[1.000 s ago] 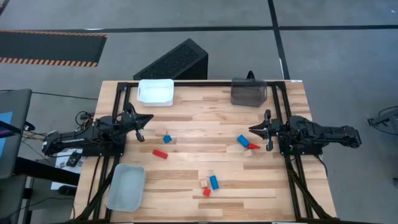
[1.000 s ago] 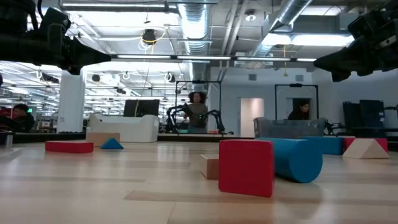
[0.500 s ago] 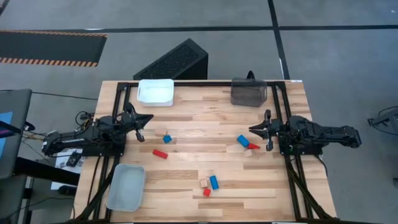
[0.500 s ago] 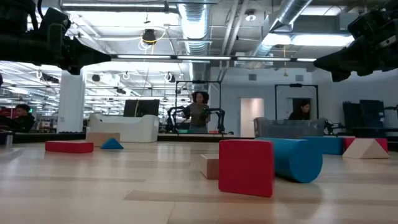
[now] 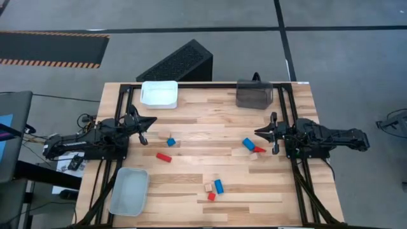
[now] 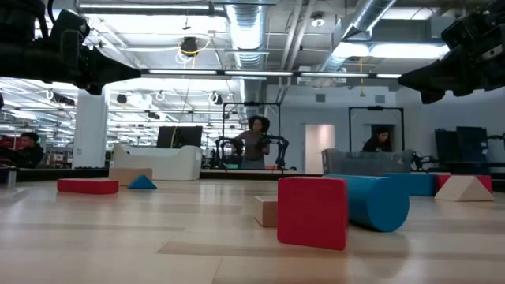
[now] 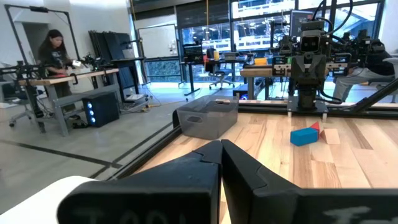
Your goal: Sort & place blocks by color
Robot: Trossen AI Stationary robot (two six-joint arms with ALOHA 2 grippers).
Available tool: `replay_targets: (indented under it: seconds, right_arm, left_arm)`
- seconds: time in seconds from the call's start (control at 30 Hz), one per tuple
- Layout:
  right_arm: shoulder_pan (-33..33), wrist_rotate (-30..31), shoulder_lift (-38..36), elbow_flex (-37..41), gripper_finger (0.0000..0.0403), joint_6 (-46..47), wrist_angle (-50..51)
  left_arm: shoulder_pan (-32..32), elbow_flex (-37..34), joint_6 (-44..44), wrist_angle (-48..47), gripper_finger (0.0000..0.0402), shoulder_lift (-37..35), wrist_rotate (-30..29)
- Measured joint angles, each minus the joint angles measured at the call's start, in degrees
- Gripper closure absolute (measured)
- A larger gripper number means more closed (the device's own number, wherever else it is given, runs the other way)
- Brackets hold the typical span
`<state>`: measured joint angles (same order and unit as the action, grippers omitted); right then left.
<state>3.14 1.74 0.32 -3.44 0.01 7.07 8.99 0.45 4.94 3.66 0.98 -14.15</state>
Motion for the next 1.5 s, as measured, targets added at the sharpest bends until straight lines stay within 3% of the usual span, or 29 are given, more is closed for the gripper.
replay_targets:
  seconds: [0.47,0.7,0.87,1.03,1.2,1.3,1.5]
  right_arm:
    - [0.0,0.0,0.0,0.0,0.0332,-0.1,-0.6]
    - [0.0,2.2,0.0,0.3,0.0332,-1.4,-10.8]
    - [0.0,3.6,0.0,0.4,0.0332,6.1,-12.3]
    - [-1.0,2.9,0.4,3.0,0.0332,19.4,-13.1]
    - [-4.3,3.8,6.0,3.0,0.0332,26.1,-9.8]
    - [-7.3,10.1,10.9,3.0,0.0332,26.1,-11.4]
    - [-12.7,18.8,20.8,3.0,0.0332,16.9,-26.9]
  left_arm:
    - [0.0,0.0,0.0,0.0,0.0401,0.0,0.0]
    - [0.0,0.0,0.0,0.0,0.0401,0.0,0.0]
    - [0.0,0.0,-1.9,0.1,0.0401,0.0,0.0]
    - [0.0,0.0,-3.1,0.1,0.0401,0.0,0.0]
    - [0.0,0.0,-3.3,0.3,0.0401,0.0,0.0]
    - [0.0,0.0,-5.0,0.2,0.0401,0.0,0.1]
    - [0.0,0.0,-6.4,0.2,0.0401,0.0,-0.8]
